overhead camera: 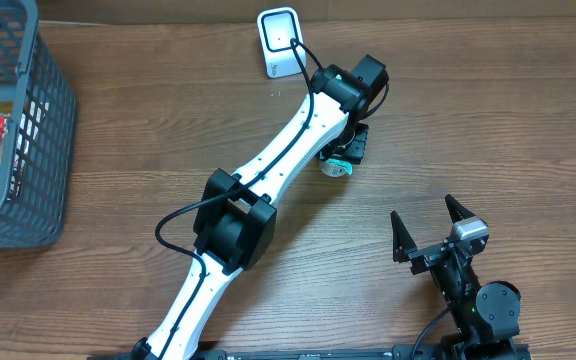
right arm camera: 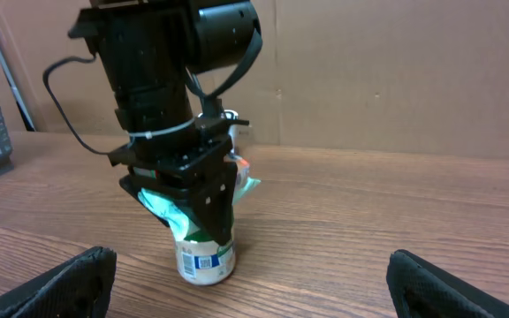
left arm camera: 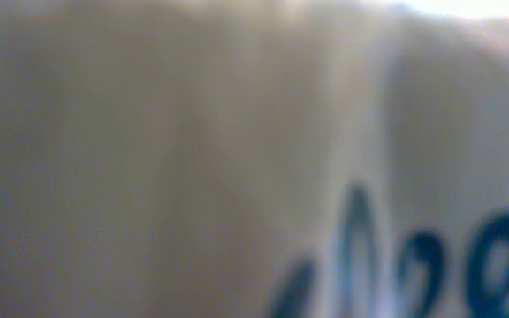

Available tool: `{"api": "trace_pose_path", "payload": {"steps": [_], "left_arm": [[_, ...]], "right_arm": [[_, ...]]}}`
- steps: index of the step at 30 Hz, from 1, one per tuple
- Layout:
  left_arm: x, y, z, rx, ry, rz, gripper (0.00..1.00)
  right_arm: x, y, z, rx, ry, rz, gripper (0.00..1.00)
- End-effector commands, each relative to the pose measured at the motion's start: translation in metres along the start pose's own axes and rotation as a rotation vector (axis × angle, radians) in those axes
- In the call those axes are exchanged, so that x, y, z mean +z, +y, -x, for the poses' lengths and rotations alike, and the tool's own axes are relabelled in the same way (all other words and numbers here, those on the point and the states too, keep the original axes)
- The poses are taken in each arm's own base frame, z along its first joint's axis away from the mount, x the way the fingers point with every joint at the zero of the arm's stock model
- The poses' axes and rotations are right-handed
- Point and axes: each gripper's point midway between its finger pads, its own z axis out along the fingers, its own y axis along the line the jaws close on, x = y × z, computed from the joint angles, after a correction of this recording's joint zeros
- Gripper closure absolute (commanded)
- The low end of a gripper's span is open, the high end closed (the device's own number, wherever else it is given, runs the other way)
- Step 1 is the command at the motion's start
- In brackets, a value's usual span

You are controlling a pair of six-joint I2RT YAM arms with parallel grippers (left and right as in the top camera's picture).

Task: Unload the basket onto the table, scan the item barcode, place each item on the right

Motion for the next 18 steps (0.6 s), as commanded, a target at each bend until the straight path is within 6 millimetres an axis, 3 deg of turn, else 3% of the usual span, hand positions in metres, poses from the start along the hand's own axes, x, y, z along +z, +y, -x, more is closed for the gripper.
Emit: {"api": "trace_pose_path", "payload": {"steps": [1,5,8,13,16,18], "left_arm": [[-0.0039,-0.0026,0.0053,-0.036,-0.019,-0.010,0.76],[-0.0033,-0.0026,0.0037,-0.035,-0.012,-0.009,0.69],[-0.0033,-0.0007,0.0007,-0.035,0.000,-0.001,0.33],[-0.0033,0.0004,-0.0014,-0.032,0.009,0.003,0.16],[-0.0036,0.0013,-0.0009,-0.025,0.008,0.004,0.00],[-0.0056,0.0024,0.0001,-0.019,0.004,0.002,0.00]], "right_arm": [[0.0000,-0.0015,-0.0017,0.003,-0.005,-0.006,0.00],[0.0000,-0.0015,-0.0017,0.003,-0.005,-0.006,0.00],[0.0000,-0.0015,-0.0017,0.003,-0.005,-0.006,0.00],[0.0000,-0.0015,-0.0017,0.003,-0.005,-0.006,0.00],[0.0000,-0.0015,-0.0017,0.003,-0.005,-0.006,0.00],[0.0000,-0.0015,-0.0017,0.003,-0.005,-0.006,0.00]]}}
